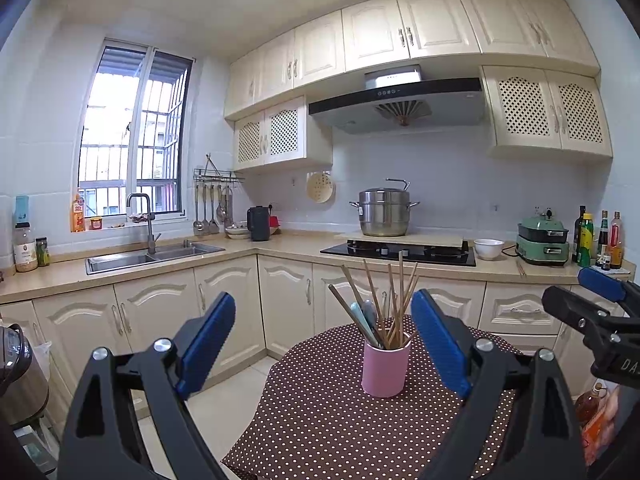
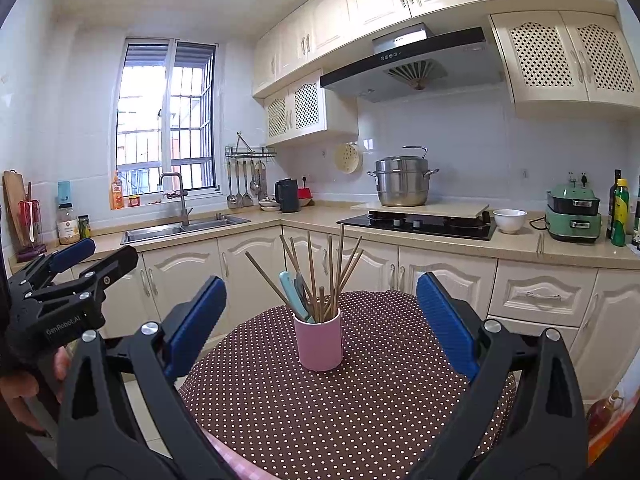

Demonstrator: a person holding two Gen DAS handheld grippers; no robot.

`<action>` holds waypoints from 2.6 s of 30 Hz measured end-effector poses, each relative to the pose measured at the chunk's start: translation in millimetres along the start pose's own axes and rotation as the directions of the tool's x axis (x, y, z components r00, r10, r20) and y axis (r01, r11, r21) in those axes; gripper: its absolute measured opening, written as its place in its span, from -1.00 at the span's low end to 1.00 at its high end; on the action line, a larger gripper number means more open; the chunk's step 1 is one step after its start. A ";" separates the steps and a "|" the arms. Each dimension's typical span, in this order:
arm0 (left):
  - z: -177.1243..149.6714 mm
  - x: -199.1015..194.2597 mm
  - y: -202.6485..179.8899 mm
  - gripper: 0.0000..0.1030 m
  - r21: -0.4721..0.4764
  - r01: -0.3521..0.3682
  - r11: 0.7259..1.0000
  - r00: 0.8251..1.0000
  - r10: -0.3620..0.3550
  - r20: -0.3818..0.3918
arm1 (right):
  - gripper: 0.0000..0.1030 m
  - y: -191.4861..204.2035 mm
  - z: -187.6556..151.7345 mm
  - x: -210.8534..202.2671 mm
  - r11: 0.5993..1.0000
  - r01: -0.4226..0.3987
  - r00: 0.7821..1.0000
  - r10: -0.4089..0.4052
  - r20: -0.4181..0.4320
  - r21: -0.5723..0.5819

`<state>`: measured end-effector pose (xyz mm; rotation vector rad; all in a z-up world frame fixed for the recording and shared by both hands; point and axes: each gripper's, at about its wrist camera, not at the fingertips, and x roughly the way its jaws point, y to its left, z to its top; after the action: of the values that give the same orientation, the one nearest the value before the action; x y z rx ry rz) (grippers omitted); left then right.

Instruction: Organize utensils

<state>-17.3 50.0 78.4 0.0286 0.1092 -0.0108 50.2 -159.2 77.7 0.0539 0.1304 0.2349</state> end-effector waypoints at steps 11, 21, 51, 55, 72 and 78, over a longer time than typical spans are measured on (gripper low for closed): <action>-1.7 6.5 1.2 0.71 0.003 -0.012 1.000 1.000 0.012 -0.009 | 0.83 -6.7 -4.1 7.4 1.000 -0.004 1.000 0.004 -0.025 0.011; -4.2 10.7 -5.5 0.71 0.031 -0.026 0.999 1.000 0.026 -0.004 | 0.83 -11.2 -7.4 11.2 1.000 -0.007 0.999 0.007 -0.031 0.020; -6.4 29.5 -14.9 0.71 0.050 -0.018 0.999 0.999 0.020 -0.036 | 0.83 -20.0 -16.4 28.8 0.999 -0.006 0.998 0.009 -0.062 0.051; -6.6 34.3 -16.3 0.71 0.051 -0.020 0.999 0.999 0.022 -0.042 | 0.83 -20.6 -18.2 33.3 0.998 -0.007 0.997 0.011 -0.070 0.056; -19.1 70.8 -16.9 0.71 0.050 -0.028 0.998 0.995 0.032 -0.094 | 0.83 -33.0 -31.4 67.1 0.997 -0.008 0.992 0.018 -0.124 0.081; -22.8 83.2 -21.7 0.71 0.060 -0.031 0.998 0.993 0.037 -0.108 | 0.83 -35.3 -34.2 76.4 0.996 -0.007 0.990 0.020 -0.138 0.090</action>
<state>62.7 28.1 46.1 0.0898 0.2173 0.0219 127.3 -174.1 32.1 0.1272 0.2792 0.2462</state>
